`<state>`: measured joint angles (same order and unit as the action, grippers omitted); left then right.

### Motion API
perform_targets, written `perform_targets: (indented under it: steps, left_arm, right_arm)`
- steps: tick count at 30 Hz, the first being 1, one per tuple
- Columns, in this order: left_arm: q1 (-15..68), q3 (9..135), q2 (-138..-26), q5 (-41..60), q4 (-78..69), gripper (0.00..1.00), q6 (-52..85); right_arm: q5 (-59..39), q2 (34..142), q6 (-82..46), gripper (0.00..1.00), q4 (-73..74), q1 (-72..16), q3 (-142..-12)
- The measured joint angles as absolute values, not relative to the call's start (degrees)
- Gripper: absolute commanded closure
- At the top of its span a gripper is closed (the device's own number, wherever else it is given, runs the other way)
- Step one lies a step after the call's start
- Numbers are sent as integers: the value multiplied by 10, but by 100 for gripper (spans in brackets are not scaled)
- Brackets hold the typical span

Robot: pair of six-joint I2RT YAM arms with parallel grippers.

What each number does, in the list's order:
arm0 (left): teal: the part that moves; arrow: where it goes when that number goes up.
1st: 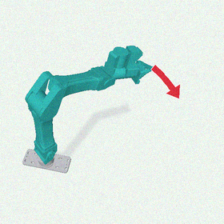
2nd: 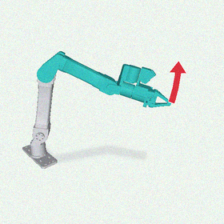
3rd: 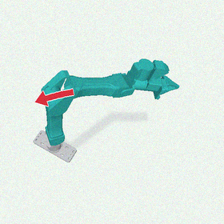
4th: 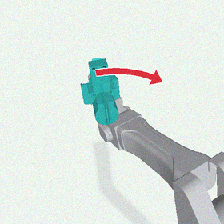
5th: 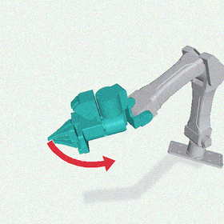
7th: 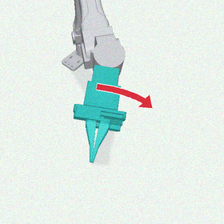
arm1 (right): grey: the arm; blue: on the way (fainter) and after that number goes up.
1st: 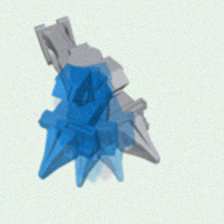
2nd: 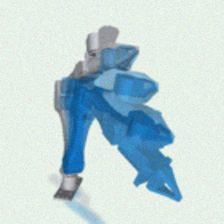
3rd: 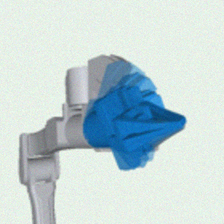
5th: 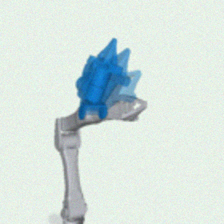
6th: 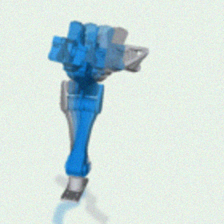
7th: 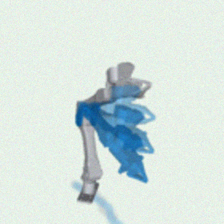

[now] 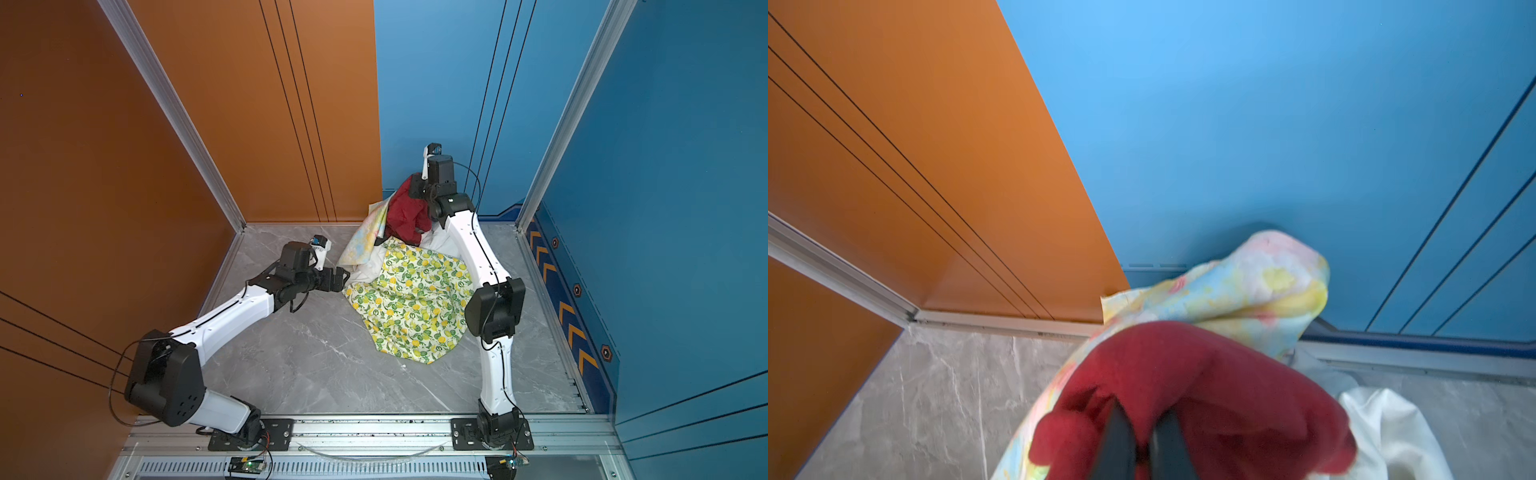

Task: Pick out a specific cloth from the pile
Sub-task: 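Grasp the dark red cloth with the right gripper and lift it up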

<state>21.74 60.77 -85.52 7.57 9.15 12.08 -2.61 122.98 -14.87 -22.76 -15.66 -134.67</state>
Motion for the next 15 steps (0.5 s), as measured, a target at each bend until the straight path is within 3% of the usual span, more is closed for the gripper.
perform_targets:
  steps: [15]
  left_arm:
    - [198,608,-855,82,75,3,129]
  right_arm:
    - [-26,1200,-155,100,-215,-161,-1406]
